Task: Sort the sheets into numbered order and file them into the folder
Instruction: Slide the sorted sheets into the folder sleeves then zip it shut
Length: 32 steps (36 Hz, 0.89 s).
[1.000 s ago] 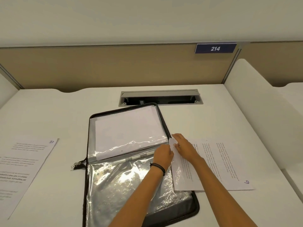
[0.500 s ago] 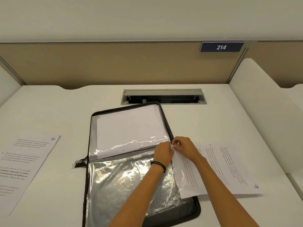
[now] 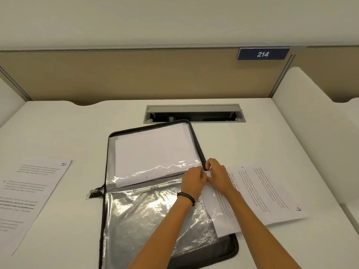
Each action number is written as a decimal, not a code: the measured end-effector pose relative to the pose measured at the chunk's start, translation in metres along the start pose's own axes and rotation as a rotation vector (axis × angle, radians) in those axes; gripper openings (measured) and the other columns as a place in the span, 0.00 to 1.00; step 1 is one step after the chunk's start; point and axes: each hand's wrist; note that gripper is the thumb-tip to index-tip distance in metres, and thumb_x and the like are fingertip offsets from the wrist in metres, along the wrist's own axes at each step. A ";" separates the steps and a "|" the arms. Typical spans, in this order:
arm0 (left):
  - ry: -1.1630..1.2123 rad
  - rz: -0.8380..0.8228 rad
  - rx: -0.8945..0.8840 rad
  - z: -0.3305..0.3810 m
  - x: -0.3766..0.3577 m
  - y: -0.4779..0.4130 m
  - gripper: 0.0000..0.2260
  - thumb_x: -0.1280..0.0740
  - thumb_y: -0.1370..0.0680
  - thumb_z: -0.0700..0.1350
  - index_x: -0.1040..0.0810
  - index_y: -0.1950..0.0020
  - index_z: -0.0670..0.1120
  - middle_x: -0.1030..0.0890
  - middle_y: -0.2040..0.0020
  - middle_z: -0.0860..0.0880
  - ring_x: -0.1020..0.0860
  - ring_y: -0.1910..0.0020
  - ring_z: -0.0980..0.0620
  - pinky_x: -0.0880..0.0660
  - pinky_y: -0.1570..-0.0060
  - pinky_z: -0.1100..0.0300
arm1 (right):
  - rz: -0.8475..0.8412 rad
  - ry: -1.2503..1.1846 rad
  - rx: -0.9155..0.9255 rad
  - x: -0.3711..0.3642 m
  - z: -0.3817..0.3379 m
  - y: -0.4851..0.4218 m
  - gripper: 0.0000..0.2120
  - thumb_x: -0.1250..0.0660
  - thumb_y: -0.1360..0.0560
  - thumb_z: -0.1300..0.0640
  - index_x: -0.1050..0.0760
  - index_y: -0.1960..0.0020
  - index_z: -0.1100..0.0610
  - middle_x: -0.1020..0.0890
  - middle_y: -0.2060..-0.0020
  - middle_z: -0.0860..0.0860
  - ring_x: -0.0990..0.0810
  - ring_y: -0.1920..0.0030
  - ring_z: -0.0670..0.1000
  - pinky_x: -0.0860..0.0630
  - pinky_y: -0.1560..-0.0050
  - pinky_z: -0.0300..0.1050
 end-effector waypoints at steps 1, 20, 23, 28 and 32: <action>-0.002 0.009 -0.006 -0.001 0.000 0.001 0.07 0.41 0.21 0.41 0.29 0.59 0.44 0.31 0.68 0.52 0.29 0.64 0.50 0.37 0.68 0.64 | -0.009 -0.006 -0.001 0.001 0.000 0.000 0.10 0.31 0.30 0.57 0.32 0.57 0.56 0.26 0.63 0.51 0.33 0.67 0.46 0.35 0.66 0.41; -0.004 0.119 -0.121 -0.038 0.001 0.023 0.10 0.41 0.19 0.45 0.22 0.42 0.47 0.22 0.47 0.52 0.25 0.47 0.54 0.29 0.53 0.65 | 0.447 0.177 -0.471 0.095 0.099 0.049 0.16 0.34 0.26 0.69 0.26 0.39 0.67 0.26 0.41 0.67 0.29 0.38 0.66 0.33 0.37 0.56; -0.016 0.115 -0.134 -0.044 0.007 0.025 0.10 0.40 0.19 0.44 0.23 0.41 0.48 0.22 0.48 0.51 0.25 0.49 0.54 0.27 0.52 0.62 | 0.440 0.186 -0.556 0.102 0.106 0.059 0.18 0.35 0.25 0.67 0.29 0.36 0.67 0.27 0.39 0.68 0.31 0.36 0.66 0.35 0.36 0.56; -0.041 0.153 -0.128 -0.061 0.017 0.027 0.10 0.39 0.19 0.43 0.22 0.42 0.46 0.22 0.46 0.50 0.27 0.45 0.53 0.27 0.50 0.62 | 0.471 0.195 -0.606 0.105 0.105 0.068 0.19 0.35 0.25 0.67 0.30 0.35 0.68 0.29 0.38 0.68 0.31 0.37 0.68 0.34 0.36 0.59; -0.046 0.206 -0.084 -0.078 0.028 0.032 0.09 0.38 0.20 0.44 0.22 0.42 0.46 0.22 0.45 0.50 0.28 0.43 0.52 0.30 0.49 0.64 | 0.461 0.215 -0.629 0.107 0.100 0.071 0.19 0.36 0.24 0.66 0.31 0.34 0.69 0.30 0.37 0.69 0.31 0.37 0.68 0.33 0.38 0.59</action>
Point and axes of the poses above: each hand's wrist, its own y-axis away from the middle knuckle, its own x-axis out of the back of the hand, z = x × y
